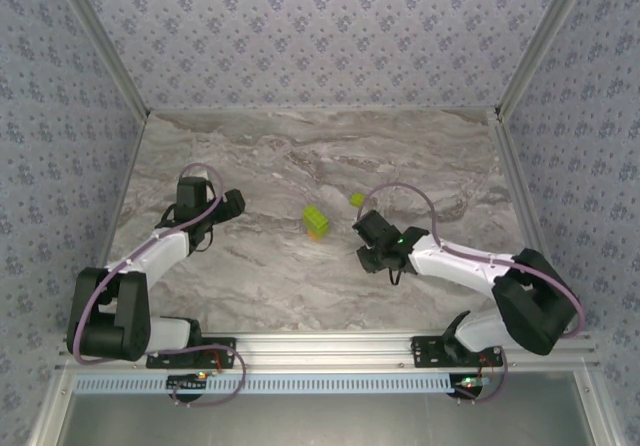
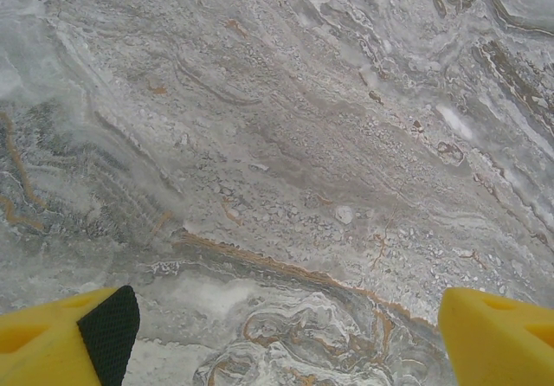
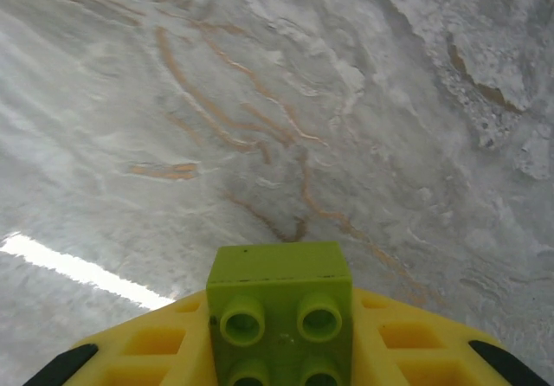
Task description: Assemble a carrot with lego
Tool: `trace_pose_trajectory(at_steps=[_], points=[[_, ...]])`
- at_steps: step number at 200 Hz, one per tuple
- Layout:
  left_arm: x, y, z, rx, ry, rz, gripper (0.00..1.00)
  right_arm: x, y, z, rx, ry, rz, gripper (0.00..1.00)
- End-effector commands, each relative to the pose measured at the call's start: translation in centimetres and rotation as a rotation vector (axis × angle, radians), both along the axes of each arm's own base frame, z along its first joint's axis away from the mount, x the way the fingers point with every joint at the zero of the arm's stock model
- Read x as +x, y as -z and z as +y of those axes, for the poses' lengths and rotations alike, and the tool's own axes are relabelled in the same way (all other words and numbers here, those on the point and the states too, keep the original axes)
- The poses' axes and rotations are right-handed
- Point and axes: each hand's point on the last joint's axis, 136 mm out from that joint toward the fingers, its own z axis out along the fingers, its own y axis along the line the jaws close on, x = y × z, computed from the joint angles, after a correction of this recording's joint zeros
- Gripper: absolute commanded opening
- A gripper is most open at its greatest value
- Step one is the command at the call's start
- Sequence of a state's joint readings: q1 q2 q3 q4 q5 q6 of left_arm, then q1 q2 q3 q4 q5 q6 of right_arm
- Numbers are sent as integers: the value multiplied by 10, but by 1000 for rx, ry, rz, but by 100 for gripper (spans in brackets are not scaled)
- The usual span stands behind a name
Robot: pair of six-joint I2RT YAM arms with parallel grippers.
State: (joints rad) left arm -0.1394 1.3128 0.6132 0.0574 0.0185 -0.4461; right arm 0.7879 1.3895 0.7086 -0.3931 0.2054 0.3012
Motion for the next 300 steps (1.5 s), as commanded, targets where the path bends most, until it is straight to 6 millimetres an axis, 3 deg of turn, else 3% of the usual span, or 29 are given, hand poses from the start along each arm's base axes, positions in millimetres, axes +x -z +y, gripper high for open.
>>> trace_pose_trajectory(at_steps=[1,99,143,195,234,283,300], points=[[5,-11,-4,-28,5,-41,91,8,2,-5,-38,88,-44,35],[7,-7,-4,-24,10,-27,91,13,36,1,-31,116,-17,40],[8,-6,-4,-22,11,-22,91,14,53,-3,-7,123,-62,53],[9,-4,-4,-18,11,-16,91,-5,78,-21,55,117,-147,56],[9,-3,-4,-13,11,-12,91,-18,89,-16,-2,52,-254,55],[6,-2,-2,-6,9,-7,91,-36,125,-32,-34,97,-313,55],[7,-1,-3,-6,11,-6,91,-43,137,-29,-48,89,-323,55]])
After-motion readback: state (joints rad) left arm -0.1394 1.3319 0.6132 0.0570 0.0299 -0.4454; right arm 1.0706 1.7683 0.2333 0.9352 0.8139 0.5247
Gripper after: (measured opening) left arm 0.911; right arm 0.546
